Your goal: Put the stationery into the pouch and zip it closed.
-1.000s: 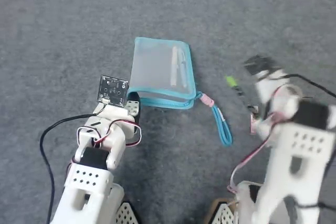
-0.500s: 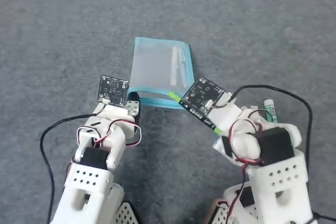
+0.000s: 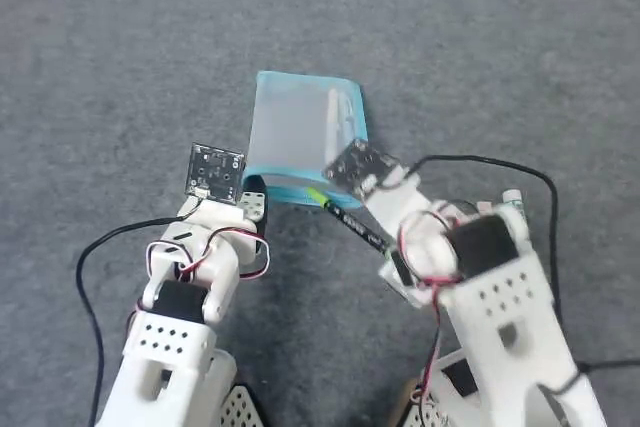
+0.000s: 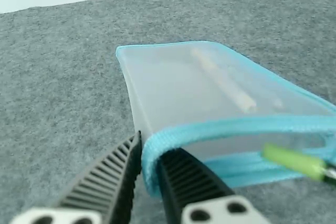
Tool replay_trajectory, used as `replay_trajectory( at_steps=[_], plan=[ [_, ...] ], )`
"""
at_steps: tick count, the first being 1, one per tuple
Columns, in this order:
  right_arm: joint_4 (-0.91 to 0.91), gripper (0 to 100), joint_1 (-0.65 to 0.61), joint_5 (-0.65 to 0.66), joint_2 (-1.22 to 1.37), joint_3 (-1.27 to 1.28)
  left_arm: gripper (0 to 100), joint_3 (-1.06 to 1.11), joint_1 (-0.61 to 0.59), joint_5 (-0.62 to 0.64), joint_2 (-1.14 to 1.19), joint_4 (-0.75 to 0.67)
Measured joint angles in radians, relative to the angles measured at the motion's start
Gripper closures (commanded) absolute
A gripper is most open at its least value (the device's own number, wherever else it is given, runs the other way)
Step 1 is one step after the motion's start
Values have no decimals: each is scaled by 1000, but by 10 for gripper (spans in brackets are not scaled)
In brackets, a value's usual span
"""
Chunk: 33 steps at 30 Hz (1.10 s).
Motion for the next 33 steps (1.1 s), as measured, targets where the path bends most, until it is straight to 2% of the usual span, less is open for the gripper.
replay_trajectory(
  at_steps=[8,20,22,24,28,33],
  plan=[
    [-51,992,-5,-164,305,-216,989,0,0,0,0,0],
    [43,987,-3,-454,918,-881,989,0,31,5,0,0],
    [52,954,-5,-489,985,-977,989,2,43,6,0,0],
    [57,880,-20,-499,1025,-1048,989,17,44,8,0,0],
    [57,757,-55,-502,1036,-1089,989,20,44,8,0,0],
    [57,751,-110,-465,1036,-1092,989,20,46,8,0,-8]
  ],
)
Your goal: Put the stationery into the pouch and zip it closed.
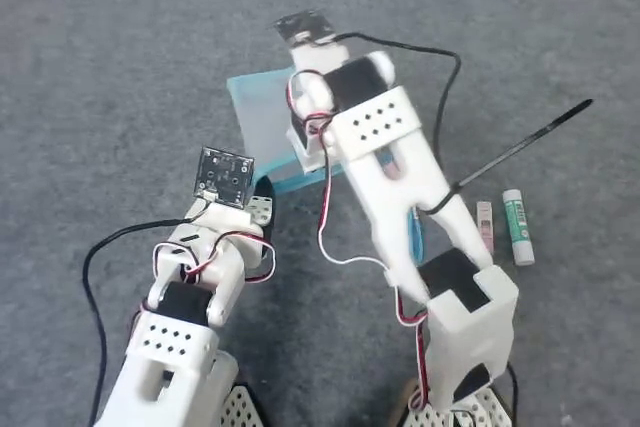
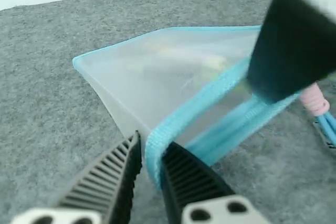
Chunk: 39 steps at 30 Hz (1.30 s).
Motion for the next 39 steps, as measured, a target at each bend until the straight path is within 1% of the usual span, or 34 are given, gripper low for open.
replay_trajectory(
  at_steps=[5,9,11,14,22,24,28,32,36,39],
  plan=[
    [0,790,-5,35,-35,0,989,0,0,0,0,0],
    [0,817,51,92,-137,-2,989,0,0,-20,0,0],
    [0,818,106,126,-193,11,989,2,2,-31,0,0],
    [0,818,201,206,-270,98,989,2,2,-34,0,0],
    [-9,815,517,393,-420,520,989,2,2,-34,0,0],
    [-52,815,598,439,-443,634,989,2,2,-34,0,0],
    [-198,815,729,520,-451,861,989,2,2,-34,0,0],
    [-324,815,773,574,-451,1017,989,2,2,-34,0,0],
    [-407,818,793,612,-451,1092,989,2,2,-34,0,0],
    [-471,818,839,641,-451,1132,989,2,2,-34,0,0]
  ],
)
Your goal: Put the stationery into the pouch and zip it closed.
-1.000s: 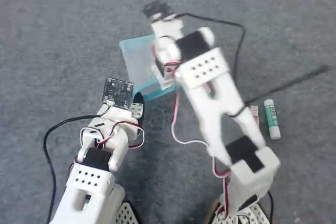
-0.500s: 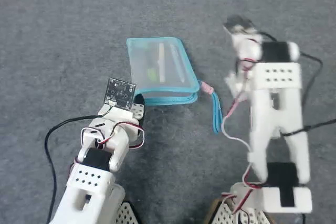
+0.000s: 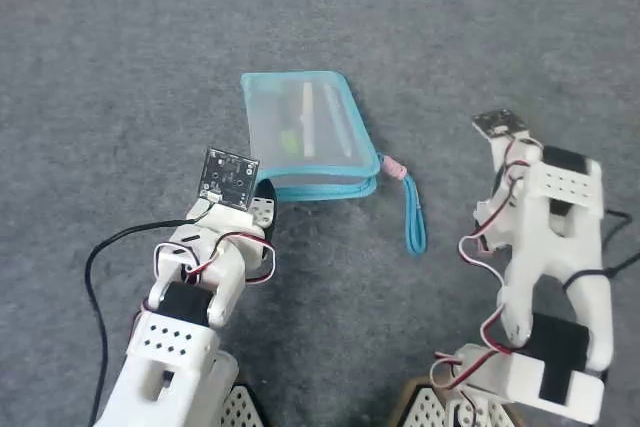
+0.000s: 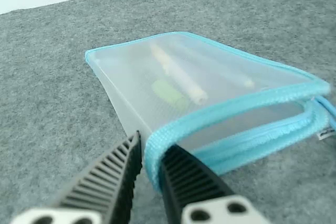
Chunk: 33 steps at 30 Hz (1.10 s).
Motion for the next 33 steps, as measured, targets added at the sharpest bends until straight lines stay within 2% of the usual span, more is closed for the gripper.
replay_trajectory(
  at_steps=[9,22,24,28,33],
  plan=[
    [-152,818,143,91,0,57,989,0,0,-2,0,0],
    [-358,820,155,133,198,84,989,18,0,-2,-3,0],
    [-358,852,157,133,199,84,989,18,0,-2,-3,0],
    [-365,998,183,138,204,74,989,18,0,-2,-3,0],
    [-370,991,204,138,221,55,989,18,0,-2,-3,0]
  ],
)
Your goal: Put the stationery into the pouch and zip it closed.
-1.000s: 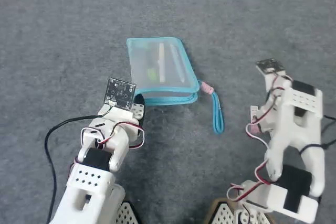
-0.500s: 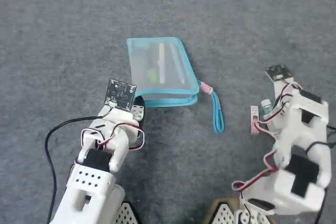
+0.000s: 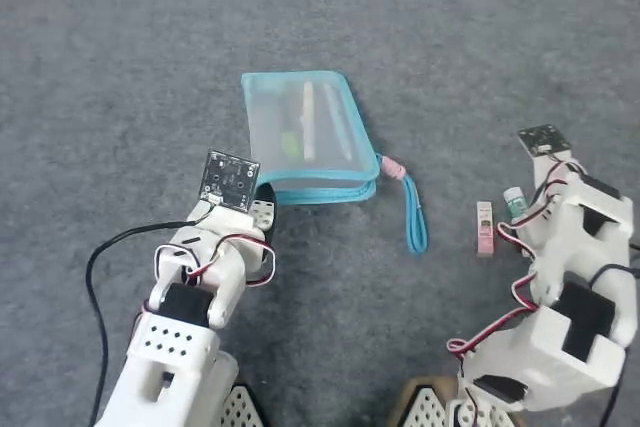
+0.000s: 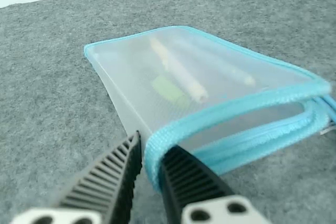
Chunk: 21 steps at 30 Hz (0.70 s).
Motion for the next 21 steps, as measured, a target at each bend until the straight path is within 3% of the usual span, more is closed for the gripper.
replay_trajectory(
  at_steps=[6,12,21],
  plan=[
    [23,993,0,-9,-29,12,989,0,0,0,0,0],
    [252,993,-21,-14,-190,-28,989,0,3,0,0,0],
    [612,993,-296,-110,-554,-101,989,0,3,0,0,0]
  ],
)
